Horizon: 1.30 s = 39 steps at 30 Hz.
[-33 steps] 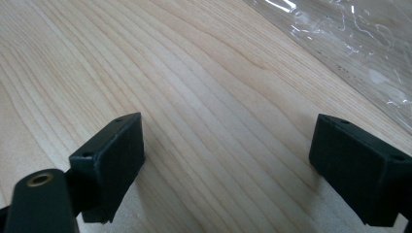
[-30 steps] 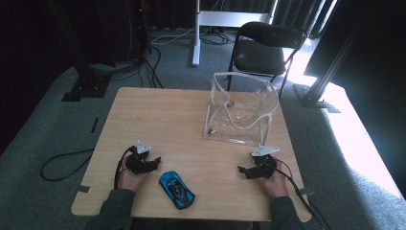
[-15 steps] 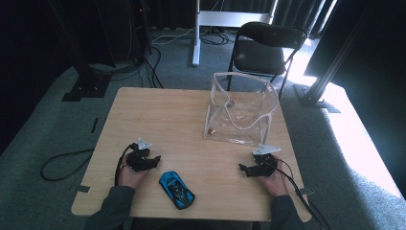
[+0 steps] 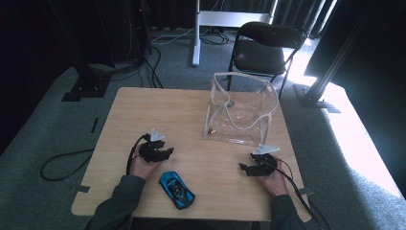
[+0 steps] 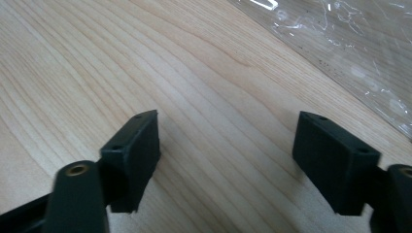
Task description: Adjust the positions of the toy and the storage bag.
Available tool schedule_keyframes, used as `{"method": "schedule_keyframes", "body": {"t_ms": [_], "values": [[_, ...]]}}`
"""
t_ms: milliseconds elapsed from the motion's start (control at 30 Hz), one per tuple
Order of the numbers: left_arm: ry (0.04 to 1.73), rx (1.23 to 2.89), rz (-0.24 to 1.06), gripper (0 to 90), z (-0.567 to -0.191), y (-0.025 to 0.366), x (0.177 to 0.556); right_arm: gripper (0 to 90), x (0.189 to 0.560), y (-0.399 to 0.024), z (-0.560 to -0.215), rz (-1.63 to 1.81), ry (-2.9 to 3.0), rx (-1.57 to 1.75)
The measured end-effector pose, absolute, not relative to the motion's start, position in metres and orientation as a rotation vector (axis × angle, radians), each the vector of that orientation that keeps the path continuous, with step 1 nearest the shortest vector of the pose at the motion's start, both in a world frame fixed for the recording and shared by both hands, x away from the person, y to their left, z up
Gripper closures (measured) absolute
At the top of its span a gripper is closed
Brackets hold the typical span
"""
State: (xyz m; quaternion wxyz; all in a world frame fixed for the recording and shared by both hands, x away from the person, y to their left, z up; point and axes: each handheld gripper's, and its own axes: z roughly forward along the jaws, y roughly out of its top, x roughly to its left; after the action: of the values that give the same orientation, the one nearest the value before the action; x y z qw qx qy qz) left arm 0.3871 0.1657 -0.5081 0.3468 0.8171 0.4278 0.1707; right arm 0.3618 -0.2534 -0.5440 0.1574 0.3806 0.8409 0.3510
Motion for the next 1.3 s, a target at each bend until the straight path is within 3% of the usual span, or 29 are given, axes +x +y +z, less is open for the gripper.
{"method": "schedule_keyframes", "body": {"t_ms": [133, 367, 633, 1000, 1133, 1300], "values": [[1.048, 2.128, 0.444, 50.0, -0.501, 0.149, 0.396, 45.6, 0.363, -0.255, -0.542, 1.049, 2.401, 1.115], [0.930, 2.136, 0.472, 49.8, -0.494, 0.125, 0.412, 58.6, 0.366, -0.269, -0.528, 1.066, 2.275, 1.168], [0.910, 2.139, 0.458, 49.7, -0.494, 0.106, 0.425, 66.7, 0.371, -0.284, -0.522, 1.048, 2.197, 1.258], [0.902, 2.143, 0.467, 49.1, -0.497, 0.087, 0.436, 63.4, 0.385, -0.300, -0.509, 0.953, 2.095, 1.334], [0.892, 2.155, 0.466, 49.1, -0.498, 0.083, 0.437, 66.9, 0.393, -0.303, -0.505, 0.960, 2.085, 1.353], [0.877, 2.169, 0.452, 48.4, -0.499, 0.077, 0.442, 85.6, 0.397, -0.299, -0.502, 0.961, 2.090, 1.325]]}}
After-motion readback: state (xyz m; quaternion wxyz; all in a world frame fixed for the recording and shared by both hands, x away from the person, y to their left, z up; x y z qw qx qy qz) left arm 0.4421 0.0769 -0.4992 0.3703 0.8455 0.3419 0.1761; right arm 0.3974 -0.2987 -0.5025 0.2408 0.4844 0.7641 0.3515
